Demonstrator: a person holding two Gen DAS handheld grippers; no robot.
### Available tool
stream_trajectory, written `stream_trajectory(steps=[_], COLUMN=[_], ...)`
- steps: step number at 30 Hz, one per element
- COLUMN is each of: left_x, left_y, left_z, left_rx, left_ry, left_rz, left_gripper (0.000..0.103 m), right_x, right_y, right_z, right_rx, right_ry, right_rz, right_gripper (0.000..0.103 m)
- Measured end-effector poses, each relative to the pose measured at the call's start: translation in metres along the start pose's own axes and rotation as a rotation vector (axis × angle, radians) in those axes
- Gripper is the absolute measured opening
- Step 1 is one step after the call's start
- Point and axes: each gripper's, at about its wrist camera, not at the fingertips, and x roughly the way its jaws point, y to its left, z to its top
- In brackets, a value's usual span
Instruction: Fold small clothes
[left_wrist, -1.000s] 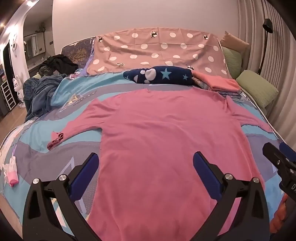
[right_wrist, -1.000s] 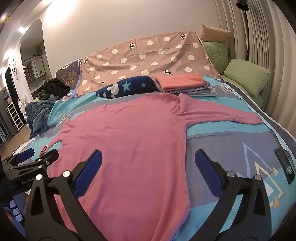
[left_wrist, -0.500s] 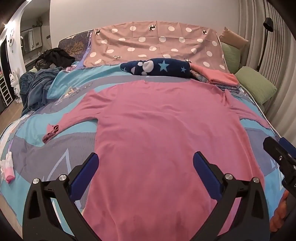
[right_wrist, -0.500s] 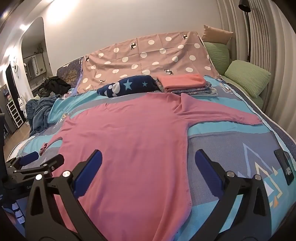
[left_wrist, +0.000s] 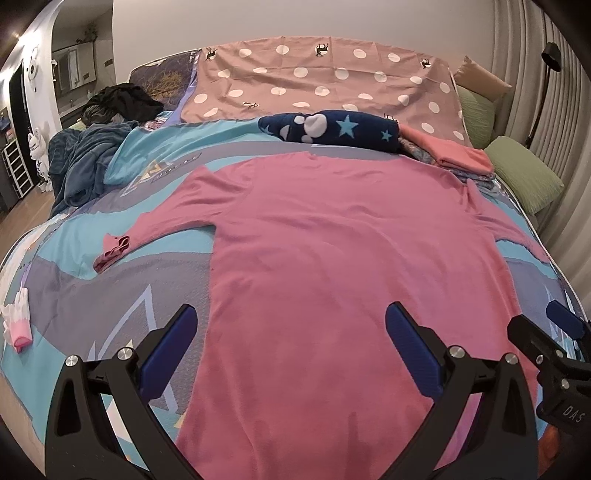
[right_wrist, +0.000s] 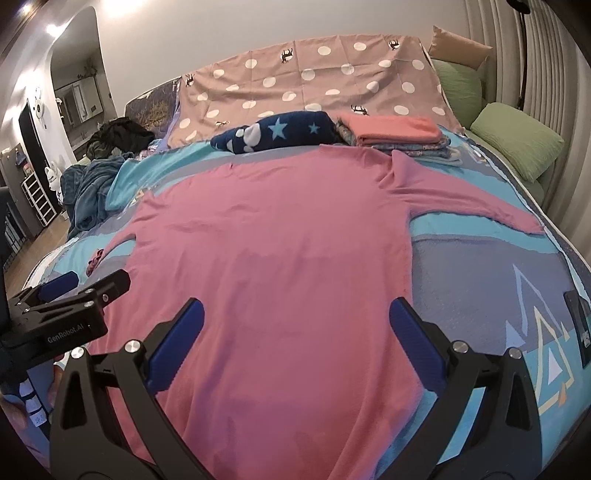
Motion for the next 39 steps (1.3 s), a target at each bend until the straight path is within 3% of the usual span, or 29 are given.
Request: stream_trajectory(steps=[24,39], left_x=[0.020,0.021], left_y=[0.020,0.031], left_z=[-0.007,-0.008], left_rx=[-0.050,-0.077], left_ry=[0.053,0.040], left_rz=[-0.019,-0.055], left_gripper=[0.102,0.102], right_x=[0.018,0.023], right_y=[0.018,0.025], right_z=[-0.001,0.001], right_rx=[-0.039,-0.059], right_ry=[0.045,0.058], right_rz=[-0.032,-0.044], right_gripper=[0.101,0.101])
